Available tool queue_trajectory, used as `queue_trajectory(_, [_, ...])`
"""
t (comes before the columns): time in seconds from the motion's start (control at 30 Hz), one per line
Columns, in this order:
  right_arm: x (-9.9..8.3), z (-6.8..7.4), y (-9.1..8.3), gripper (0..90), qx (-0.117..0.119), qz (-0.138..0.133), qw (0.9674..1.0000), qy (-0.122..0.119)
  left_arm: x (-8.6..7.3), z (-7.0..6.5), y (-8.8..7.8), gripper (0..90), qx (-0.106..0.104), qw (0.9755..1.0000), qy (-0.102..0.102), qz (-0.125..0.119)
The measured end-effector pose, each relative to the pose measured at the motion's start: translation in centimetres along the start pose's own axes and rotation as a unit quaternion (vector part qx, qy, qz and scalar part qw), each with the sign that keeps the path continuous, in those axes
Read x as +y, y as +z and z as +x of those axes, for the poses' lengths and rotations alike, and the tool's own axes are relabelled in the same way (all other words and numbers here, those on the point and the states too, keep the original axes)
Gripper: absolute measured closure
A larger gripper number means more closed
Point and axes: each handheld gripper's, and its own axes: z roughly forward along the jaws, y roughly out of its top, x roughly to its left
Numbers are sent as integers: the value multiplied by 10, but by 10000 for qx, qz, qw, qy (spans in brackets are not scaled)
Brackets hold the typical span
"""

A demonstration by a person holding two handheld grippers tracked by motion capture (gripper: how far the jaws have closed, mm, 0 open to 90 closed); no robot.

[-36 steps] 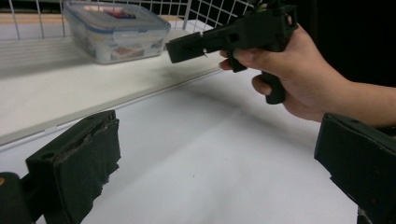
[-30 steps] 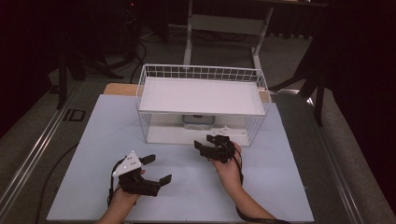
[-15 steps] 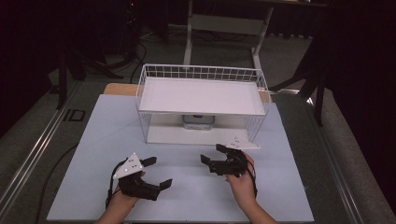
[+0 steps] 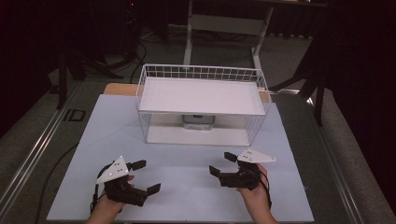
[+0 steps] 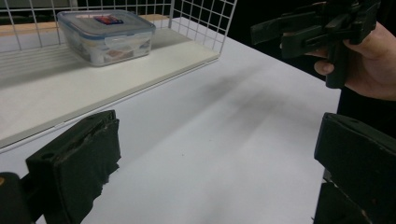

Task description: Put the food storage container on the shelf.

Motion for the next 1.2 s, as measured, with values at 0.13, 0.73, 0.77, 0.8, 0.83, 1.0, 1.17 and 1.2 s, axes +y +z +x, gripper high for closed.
queue_trajectory(0.13, [-2,1,-10,172,12,-55,10000,-53,0,-1,-5,13,-60,10000,31,14])
queue_trajectory(0.73, [-38,-18,-54,192,213,125,9996,-112,-14,-2,-23,13,14,9999,155,-4])
queue_trajectory(0.77, [-39,-20,-56,192,206,125,9996,-133,-15,-2,-23,13,-19,9999,151,-30])
queue_trajectory(0.8, [-41,-21,-57,191,214,119,9996,-139,-15,-2,-22,13,-47,9999,162,-37])
queue_trajectory(0.83, [-42,-23,-60,191,179,101,9996,-210,-15,-2,-22,13,-54,9998,176,-48])
queue_trajectory(1.0, [-47,-31,-67,191,126,-109,9995,-269,-19,-1,-18,13,-55,9996,271,-101])
queue_trajectory(1.17, [-54,-36,-67,191,162,-21,9996,-242,-21,1,-17,13,-43,9993,318,-170])
queue_trajectory(1.2, [-55,-36,-66,191,178,0,9996,-235,-22,2,-16,13,-21,9992,355,-198])
